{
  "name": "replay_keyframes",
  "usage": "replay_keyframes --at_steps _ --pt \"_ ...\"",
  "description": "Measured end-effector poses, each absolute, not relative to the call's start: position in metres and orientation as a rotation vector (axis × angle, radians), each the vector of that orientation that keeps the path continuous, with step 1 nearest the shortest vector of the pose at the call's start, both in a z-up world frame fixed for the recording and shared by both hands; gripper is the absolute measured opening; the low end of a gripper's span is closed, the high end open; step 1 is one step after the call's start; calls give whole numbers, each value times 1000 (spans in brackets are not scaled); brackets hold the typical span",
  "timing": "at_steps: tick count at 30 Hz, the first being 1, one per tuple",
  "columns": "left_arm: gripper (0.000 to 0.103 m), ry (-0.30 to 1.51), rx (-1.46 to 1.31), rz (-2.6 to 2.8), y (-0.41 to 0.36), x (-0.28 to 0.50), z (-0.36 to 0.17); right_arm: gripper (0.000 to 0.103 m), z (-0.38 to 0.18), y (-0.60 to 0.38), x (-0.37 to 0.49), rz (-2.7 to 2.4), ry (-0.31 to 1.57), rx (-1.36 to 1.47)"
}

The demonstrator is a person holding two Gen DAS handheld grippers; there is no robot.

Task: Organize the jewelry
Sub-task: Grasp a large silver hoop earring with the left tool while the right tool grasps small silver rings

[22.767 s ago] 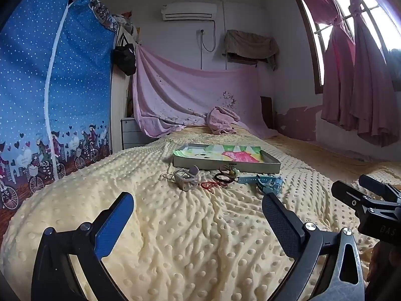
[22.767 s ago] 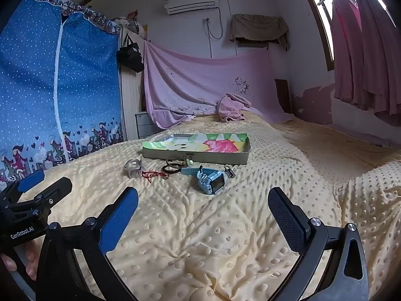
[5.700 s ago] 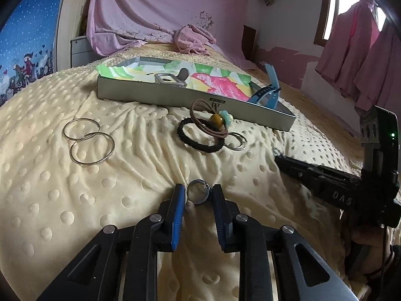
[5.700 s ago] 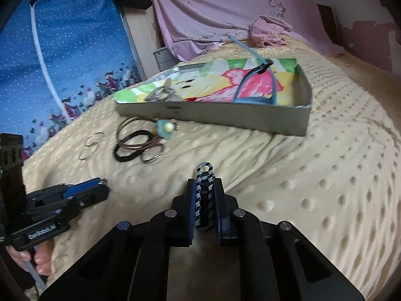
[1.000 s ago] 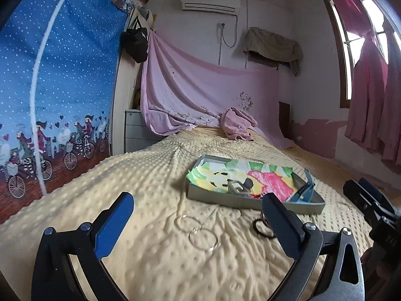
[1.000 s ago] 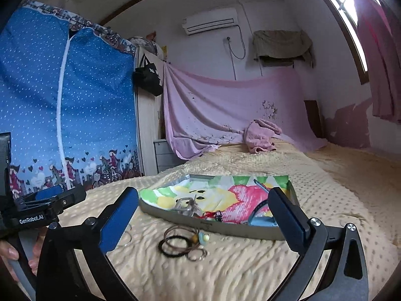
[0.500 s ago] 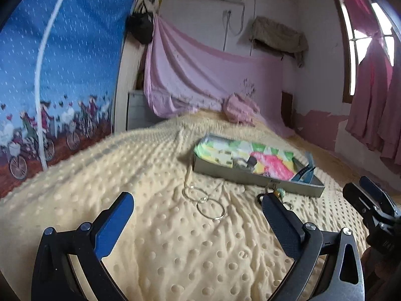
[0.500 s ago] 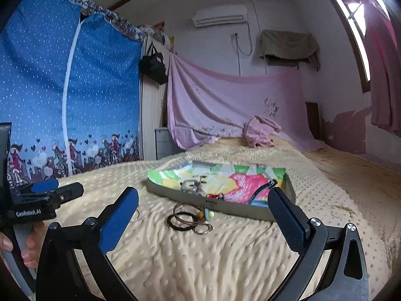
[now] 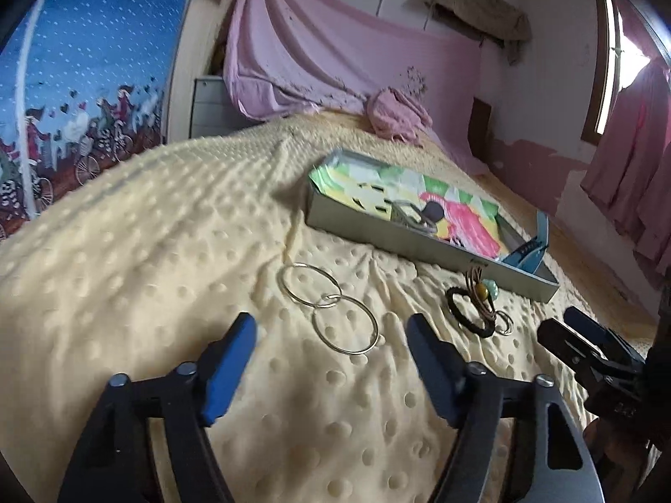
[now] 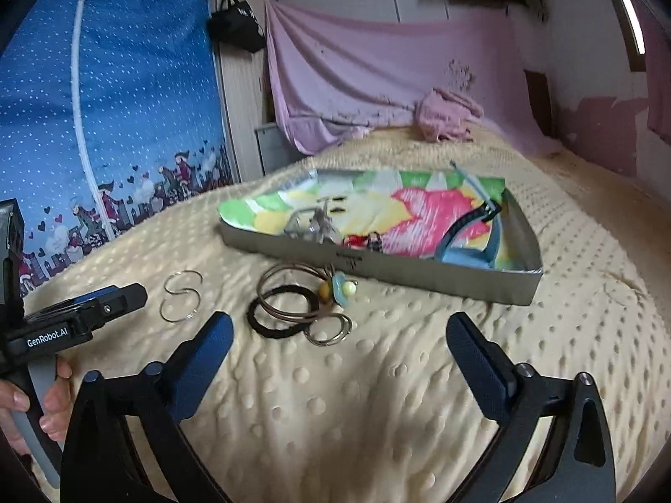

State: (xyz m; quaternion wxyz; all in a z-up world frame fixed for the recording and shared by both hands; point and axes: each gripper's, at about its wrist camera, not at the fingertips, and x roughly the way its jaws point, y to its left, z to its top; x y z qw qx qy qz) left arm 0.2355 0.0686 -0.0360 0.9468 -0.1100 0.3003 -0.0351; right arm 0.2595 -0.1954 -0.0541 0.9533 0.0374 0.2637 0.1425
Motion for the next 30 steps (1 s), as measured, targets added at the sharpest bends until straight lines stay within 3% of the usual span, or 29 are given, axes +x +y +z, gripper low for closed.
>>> replay_keyframes --at_steps 8,13,16,20,30 --pt "65 679 -200 -98 58 260 -50 63 -74 -182 288 335 644 55" --pt "63 719 -176 -85 54 266 -58 53 -82 -176 302 353 688 53" --pt "53 716 -166 -72 52 265 -60 47 -85 -175 304 358 695 56" --pt "42 706 -186 -65 57 261 -60 28 -84 -173 297 363 675 55" --pt "42 647 -120 -98 42 246 -55 24 -82 -176 283 379 651 71"
